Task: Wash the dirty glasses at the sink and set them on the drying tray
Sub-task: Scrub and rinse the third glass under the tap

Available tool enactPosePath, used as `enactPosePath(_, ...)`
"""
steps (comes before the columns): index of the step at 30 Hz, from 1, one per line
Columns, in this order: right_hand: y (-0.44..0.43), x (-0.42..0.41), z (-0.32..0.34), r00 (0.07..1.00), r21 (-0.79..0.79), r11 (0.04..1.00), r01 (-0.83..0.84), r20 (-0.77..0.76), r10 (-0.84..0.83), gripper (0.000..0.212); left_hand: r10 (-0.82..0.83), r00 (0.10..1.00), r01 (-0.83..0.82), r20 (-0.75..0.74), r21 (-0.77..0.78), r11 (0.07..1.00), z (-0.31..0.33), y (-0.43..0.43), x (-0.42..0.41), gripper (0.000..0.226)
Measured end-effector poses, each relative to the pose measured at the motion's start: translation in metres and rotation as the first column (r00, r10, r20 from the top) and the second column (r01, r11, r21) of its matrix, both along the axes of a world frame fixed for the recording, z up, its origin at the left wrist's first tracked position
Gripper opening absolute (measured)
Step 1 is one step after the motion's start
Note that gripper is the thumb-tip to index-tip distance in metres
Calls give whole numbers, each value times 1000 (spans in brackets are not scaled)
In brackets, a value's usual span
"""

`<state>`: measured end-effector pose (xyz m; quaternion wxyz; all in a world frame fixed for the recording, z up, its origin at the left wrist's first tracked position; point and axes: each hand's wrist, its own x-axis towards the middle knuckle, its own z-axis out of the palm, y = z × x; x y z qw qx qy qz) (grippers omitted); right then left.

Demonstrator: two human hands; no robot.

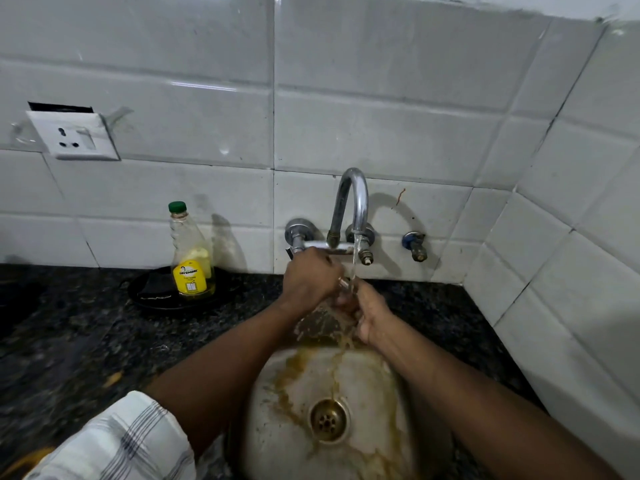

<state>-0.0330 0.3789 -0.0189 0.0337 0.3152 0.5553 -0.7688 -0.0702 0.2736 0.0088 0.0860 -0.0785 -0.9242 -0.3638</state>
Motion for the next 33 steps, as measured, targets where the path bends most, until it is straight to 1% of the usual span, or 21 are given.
enactPosePath(2, -7, 2, 11, 997, 32, 999, 33, -73, -31, 29, 103, 982, -120, 156, 103, 987, 0, -4, -2, 25)
enactPosePath(4, -16, -4, 12, 986, 202, 975, 89, -154, -58, 31, 170, 907, -282, 386, 254, 925, -1, -7, -6, 32)
enactPosePath(7, -27, -11, 10, 952, 479, 848, 225, -293, -87, 40, 2, 787, -397, 617, 505, 766, -1, -14, -7, 40)
enactPosePath(9, -28, -11, 13, 931, 618, 753, 225, -364, 21, 39, -137, 728, -436, 672, 607, 664, -3, -18, -5, 37)
enactPosePath(11, -25, -11, 19, 926, 615, 758, 217, -376, 40, 31, -121, 820, -380, 560, 689, 618, -8, -16, 2, 41)
enactPosePath(13, -21, -12, 26, 932, 482, 851, 210, -362, -25, 27, 91, 987, -156, 132, 646, 747, -20, -13, 7, 34)
enactPosePath(14, -21, -13, 28, 930, 458, 863, 214, -366, -37, 28, 128, 990, -69, -53, 609, 790, -21, -11, 13, 26)
enactPosePath(15, -22, -13, 31, 923, 505, 834, 222, -385, -13, 30, 134, 986, -53, -96, 585, 809, -22, -11, 10, 23)
enactPosePath(17, -21, -12, 29, 877, 685, 680, 263, -463, 127, 36, 56, 968, -214, 246, 686, 695, -15, -12, -1, 31)
enactPosePath(18, -20, -13, 27, 858, 759, 592, 271, -469, 208, 40, -86, 874, -318, 477, 698, 641, -13, -13, -3, 35)
enactPosePath(20, -16, -14, 23, 843, 824, 497, 273, -453, 289, 46, -304, 693, -381, 653, 691, 614, -12, -16, -1, 34)
enactPosePath(22, -14, -16, 19, 871, 810, 520, 271, -437, 225, 49, -214, 769, -365, 602, 689, 626, -14, -11, 4, 34)
enactPosePath(24, -14, -16, 25, 904, 710, 657, 251, -414, 102, 44, 83, 982, -177, 169, 678, 713, -22, -7, 13, 32)
enactPosePath(25, -15, -15, 27, 903, 663, 703, 256, -424, 71, 42, 139, 990, -95, -23, 623, 777, -22, -5, 17, 29)
enactPosePath(26, -14, -13, 29, 890, 666, 699, 262, -447, 92, 41, 149, 987, -88, -56, 586, 806, -17, -4, 17, 28)
enactPosePath(28, -13, -8, 29, 847, 765, 597, 243, -467, 253, 40, 43, 955, -216, 295, 584, 783, -6, -7, 4, 32)
enactPosePath(29, -11, -7, 27, 831, 799, 557, 225, -456, 319, 39, -108, 835, -284, 539, 592, 754, -3, -11, 3, 35)
enactPosePath(30, -10, -5, 25, 826, 810, 547, 213, -448, 341, 38, -238, 718, -319, 654, 613, 723, -2, -15, 4, 36)
enactPosePath(31, -10, -4, 23, 833, 805, 554, 211, -444, 329, 37, -267, 695, -332, 667, 628, 704, -1, -16, 6, 38)
enactPosePath(32, -11, -5, 22, 847, 793, 569, 216, -442, 295, 37, -203, 750, -329, 629, 622, 710, -3, -15, 6, 41)
enactPosePath(33, -11, -7, 23, 871, 766, 609, 206, -427, 243, 38, -49, 880, -295, 472, 625, 723, -9, -11, 8, 41)
